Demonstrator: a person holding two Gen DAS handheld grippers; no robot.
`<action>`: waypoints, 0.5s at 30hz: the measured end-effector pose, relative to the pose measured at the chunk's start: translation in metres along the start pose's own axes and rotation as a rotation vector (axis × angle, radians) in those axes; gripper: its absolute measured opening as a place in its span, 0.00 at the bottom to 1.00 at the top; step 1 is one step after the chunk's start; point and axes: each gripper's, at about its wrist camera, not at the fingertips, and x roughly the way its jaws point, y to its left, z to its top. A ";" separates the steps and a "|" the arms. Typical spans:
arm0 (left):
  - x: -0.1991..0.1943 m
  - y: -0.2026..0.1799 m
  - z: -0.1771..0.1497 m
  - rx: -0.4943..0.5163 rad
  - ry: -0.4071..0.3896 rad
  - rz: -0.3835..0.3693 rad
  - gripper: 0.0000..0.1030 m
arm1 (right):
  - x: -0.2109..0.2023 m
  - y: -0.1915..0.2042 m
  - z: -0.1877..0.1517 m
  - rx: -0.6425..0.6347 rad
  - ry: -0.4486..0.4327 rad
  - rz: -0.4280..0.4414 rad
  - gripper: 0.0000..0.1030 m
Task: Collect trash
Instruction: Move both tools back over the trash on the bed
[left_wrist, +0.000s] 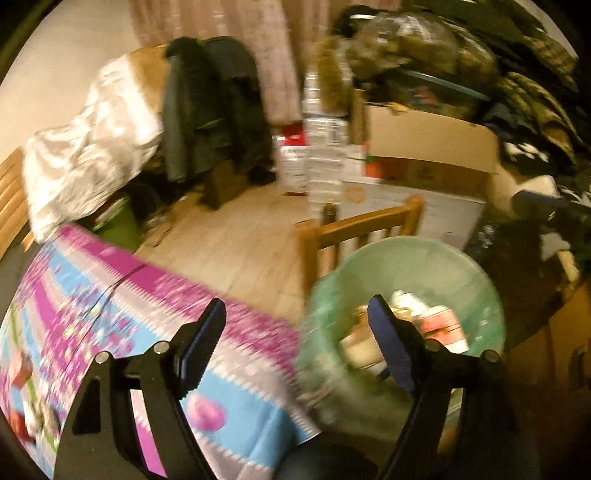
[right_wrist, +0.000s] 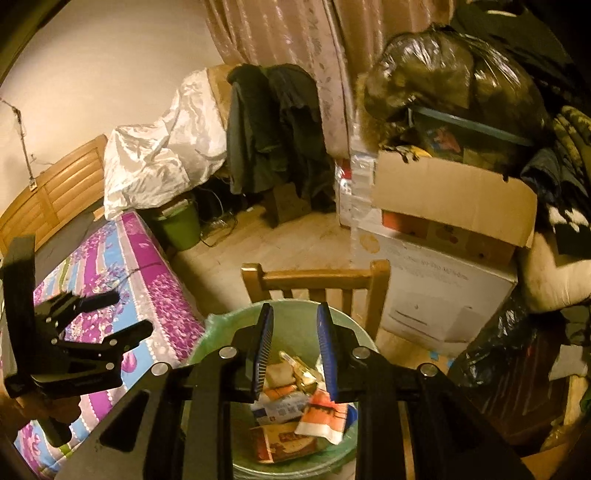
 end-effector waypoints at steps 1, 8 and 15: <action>-0.004 0.013 -0.009 -0.031 0.003 0.022 0.74 | 0.001 0.005 0.000 -0.006 -0.001 0.009 0.25; -0.042 0.138 -0.088 -0.371 0.057 0.201 0.73 | 0.028 0.066 -0.002 -0.072 0.052 0.108 0.27; -0.102 0.267 -0.183 -0.690 0.099 0.424 0.73 | 0.066 0.174 -0.025 -0.196 0.145 0.271 0.27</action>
